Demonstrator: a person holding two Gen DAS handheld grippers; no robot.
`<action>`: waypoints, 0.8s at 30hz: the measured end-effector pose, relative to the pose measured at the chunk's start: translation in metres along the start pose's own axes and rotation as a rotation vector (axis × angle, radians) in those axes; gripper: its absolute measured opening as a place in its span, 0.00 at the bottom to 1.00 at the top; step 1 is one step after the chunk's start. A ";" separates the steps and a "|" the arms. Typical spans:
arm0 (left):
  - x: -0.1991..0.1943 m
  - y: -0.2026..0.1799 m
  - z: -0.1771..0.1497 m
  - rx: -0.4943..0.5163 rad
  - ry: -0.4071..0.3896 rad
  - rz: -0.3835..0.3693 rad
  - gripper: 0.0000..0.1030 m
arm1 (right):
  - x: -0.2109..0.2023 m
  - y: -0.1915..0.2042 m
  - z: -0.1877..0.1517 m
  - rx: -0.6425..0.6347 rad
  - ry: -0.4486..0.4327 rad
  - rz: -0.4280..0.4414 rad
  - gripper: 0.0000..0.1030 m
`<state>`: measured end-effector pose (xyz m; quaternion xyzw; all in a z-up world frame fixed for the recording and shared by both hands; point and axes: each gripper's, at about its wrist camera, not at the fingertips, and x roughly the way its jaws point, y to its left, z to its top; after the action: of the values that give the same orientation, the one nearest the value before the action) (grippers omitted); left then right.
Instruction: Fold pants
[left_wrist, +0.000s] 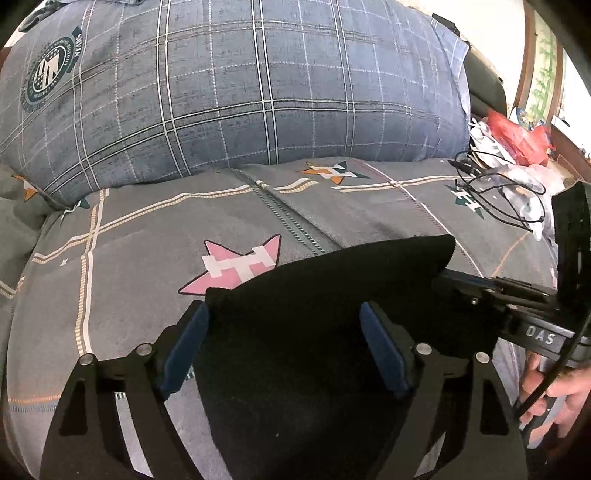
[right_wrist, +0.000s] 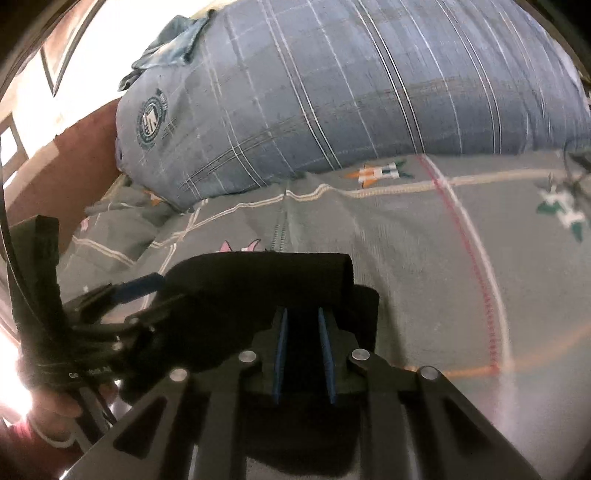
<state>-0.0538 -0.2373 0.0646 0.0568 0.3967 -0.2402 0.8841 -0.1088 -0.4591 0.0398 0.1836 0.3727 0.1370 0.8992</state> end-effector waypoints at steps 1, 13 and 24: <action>0.000 0.000 0.000 -0.001 0.000 0.001 0.82 | 0.000 -0.001 0.000 0.007 -0.001 0.006 0.17; -0.021 0.005 0.000 -0.032 -0.012 0.003 0.82 | -0.053 0.033 -0.007 -0.087 -0.032 -0.008 0.34; -0.038 0.006 -0.011 -0.045 -0.022 0.024 0.82 | -0.045 0.030 -0.041 -0.093 0.026 -0.063 0.34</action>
<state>-0.0804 -0.2147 0.0838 0.0392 0.3914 -0.2213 0.8924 -0.1719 -0.4404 0.0538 0.1279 0.3832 0.1285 0.9057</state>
